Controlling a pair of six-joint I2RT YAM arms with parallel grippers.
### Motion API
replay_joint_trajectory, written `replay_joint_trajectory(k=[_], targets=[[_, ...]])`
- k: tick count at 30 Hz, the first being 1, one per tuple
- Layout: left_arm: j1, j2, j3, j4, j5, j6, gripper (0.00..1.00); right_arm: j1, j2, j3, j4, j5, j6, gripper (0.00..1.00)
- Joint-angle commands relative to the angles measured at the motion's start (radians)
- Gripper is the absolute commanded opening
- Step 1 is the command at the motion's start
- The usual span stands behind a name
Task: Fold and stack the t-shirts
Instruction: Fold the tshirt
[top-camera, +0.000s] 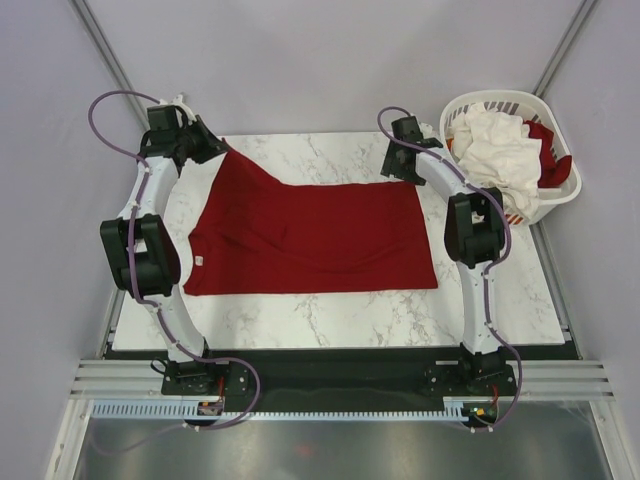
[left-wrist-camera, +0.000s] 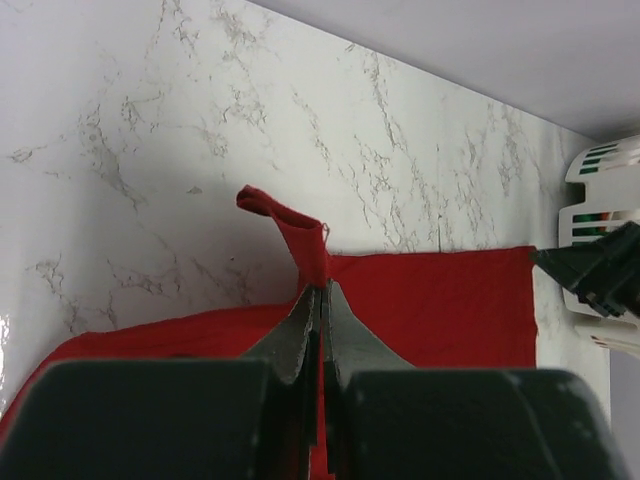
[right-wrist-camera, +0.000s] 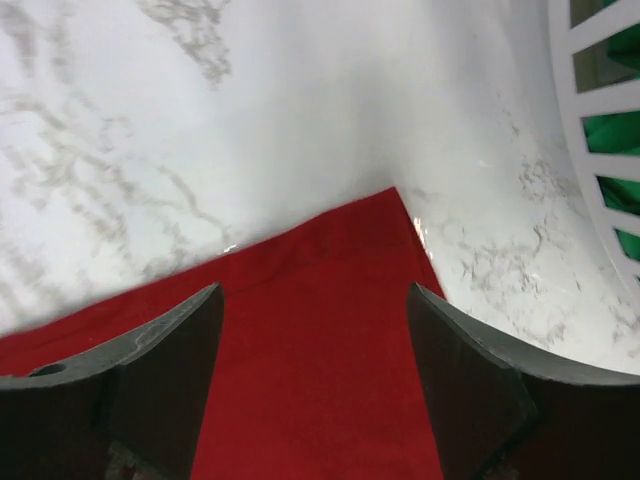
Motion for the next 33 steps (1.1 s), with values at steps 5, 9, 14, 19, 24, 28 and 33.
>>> replay_joint_trajectory(k=[5,9,14,19,24,28,33], targets=[[0.009,-0.045,0.009,-0.018,-0.005,0.083,0.02,-0.024,0.143,0.162,-0.07,0.083,0.011,0.81],[0.009,-0.033,0.015,-0.021,-0.007,0.09,0.02,-0.051,0.178,0.179,-0.07,0.071,0.02,0.81],[0.009,-0.016,0.023,-0.025,-0.011,0.09,0.02,-0.061,0.197,0.171,-0.067,0.057,0.022,0.6],[0.009,0.003,0.04,-0.027,-0.008,0.085,0.02,-0.068,0.203,0.163,-0.058,0.041,0.014,0.29],[0.009,0.01,0.055,-0.036,-0.014,0.093,0.02,-0.085,0.172,0.107,-0.023,0.014,0.024,0.06],[0.009,0.023,0.113,-0.059,0.001,0.103,0.02,-0.085,0.157,0.142,-0.024,-0.005,0.005,0.0],[0.009,0.01,0.179,-0.113,0.032,0.142,0.02,-0.087,0.105,0.209,-0.024,-0.073,-0.065,0.0]])
